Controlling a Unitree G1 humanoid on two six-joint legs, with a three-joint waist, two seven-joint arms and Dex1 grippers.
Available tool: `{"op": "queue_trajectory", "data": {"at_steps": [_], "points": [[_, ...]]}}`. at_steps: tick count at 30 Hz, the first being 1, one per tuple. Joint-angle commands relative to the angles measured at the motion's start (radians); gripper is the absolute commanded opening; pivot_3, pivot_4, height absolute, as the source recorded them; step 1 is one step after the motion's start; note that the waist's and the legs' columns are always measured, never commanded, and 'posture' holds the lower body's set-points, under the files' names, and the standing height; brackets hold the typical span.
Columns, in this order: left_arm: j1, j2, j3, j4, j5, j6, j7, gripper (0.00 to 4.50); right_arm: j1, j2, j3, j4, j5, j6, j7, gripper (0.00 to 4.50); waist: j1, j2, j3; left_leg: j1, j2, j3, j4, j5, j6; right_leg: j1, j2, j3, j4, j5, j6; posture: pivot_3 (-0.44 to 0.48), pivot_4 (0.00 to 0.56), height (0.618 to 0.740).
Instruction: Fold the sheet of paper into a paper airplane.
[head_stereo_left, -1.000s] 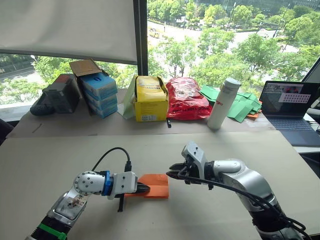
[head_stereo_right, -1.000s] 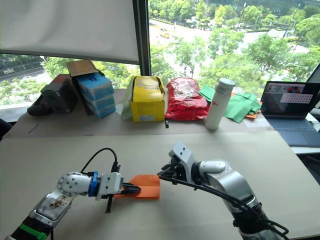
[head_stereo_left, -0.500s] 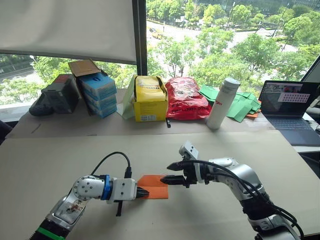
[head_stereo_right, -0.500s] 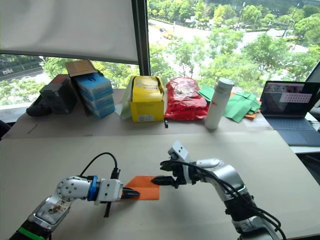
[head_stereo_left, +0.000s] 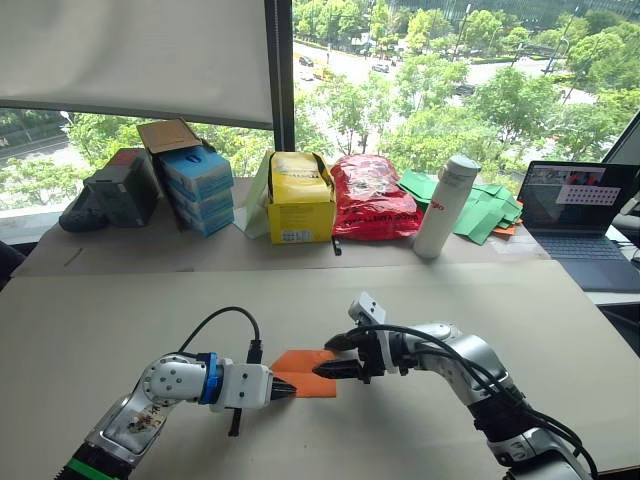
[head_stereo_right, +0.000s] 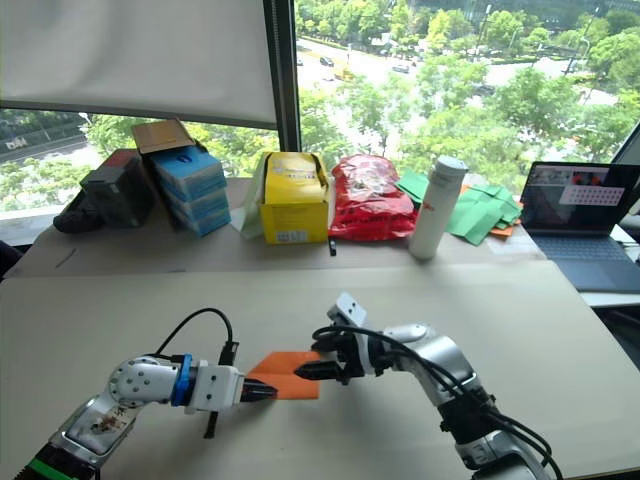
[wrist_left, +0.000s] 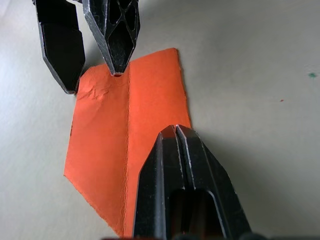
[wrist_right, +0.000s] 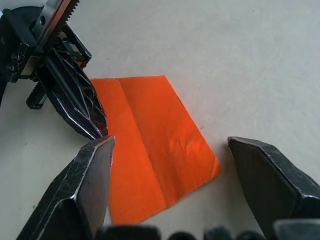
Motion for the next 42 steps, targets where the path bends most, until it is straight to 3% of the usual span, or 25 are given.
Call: {"op": "queue_trajectory", "data": {"at_steps": [1, 10, 13, 22, 28, 33, 42], "points": [[0.007, 0.011, 0.009, -0.013, 0.004, -0.014, 0.009, 0.0, -0.009, -0.008, -0.005, -0.008, 0.002, -0.01, 0.01, 3.96, 0.0, 0.0, 0.0, 0.0, 0.0, 0.0, 0.0, 0.0, 0.0, 0.0, 0.0, 0.0, 0.0, 0.0, 0.0, 0.0, 0.15, 0.74], [-0.008, 0.012, 0.007, -0.043, 0.003, 0.021, 0.01, 0.0, 0.009, 0.007, 0.008, -0.007, 0.003, -0.014, 0.004, 3.96, -0.002, 0.0, 0.0, 0.0, 0.0, 0.0, 0.0, 0.0, 0.0, 0.0, -0.001, 0.0, 0.0, 0.0, 0.0, 0.0, 0.15, 0.74], [-0.012, 0.016, 0.007, -0.055, 0.003, 0.037, 0.006, 0.0, 0.012, 0.009, 0.006, -0.005, 0.004, -0.016, 0.003, 3.13, -0.002, 0.0, 0.0, 0.0, 0.0, 0.0, 0.0, 0.0, 0.0, 0.0, -0.001, 0.0, 0.0, 0.0, 0.0, 0.0, 0.15, 0.74], [-0.021, 0.026, 0.008, -0.079, -0.005, 0.072, -0.006, 0.0, 0.032, 0.017, -0.016, -0.029, 0.022, -0.018, -0.003, 0.04, -0.002, 0.001, 0.0, 0.0, 0.0, 0.0, 0.0, 0.0, 0.0, 0.0, -0.001, 0.0, 0.0, 0.0, 0.0, 0.0, 0.15, 0.74], [-0.014, 0.03, 0.012, -0.069, -0.009, 0.073, -0.01, 0.0, 0.078, 0.011, -0.026, -0.104, 0.028, -0.048, -0.002, 0.04, -0.001, 0.001, 0.0, -0.001, 0.0, 0.0, 0.0, 0.0, 0.0, 0.0, 0.0, 0.0, 0.0, 0.0, 0.0, 0.0, 0.15, 0.74], [0.004, 0.032, 0.032, -0.042, -0.029, 0.083, -0.002, 0.0, 0.18, -0.005, 0.014, -0.189, -0.091, -0.331, -0.018, 0.04, 0.0, 0.001, 0.001, 0.0, 0.0, 0.0, 0.0, 0.0, 0.0, 0.0, 0.0, 0.0, 0.0, 0.0, 0.0, 0.0, 0.15, 0.74], [0.015, 0.074, 0.105, 0.052, -0.061, 0.078, -0.006, 0.0, 0.302, -0.027, 0.1, -0.082, -0.385, -0.953, -0.097, 0.04, -0.001, 0.002, 0.001, 0.001, 0.0, 0.001, 0.0, 0.001, -0.001, 0.001, 0.002, 0.001, 0.0, 0.0, 0.0, 0.0, 0.15, 0.74]]}}
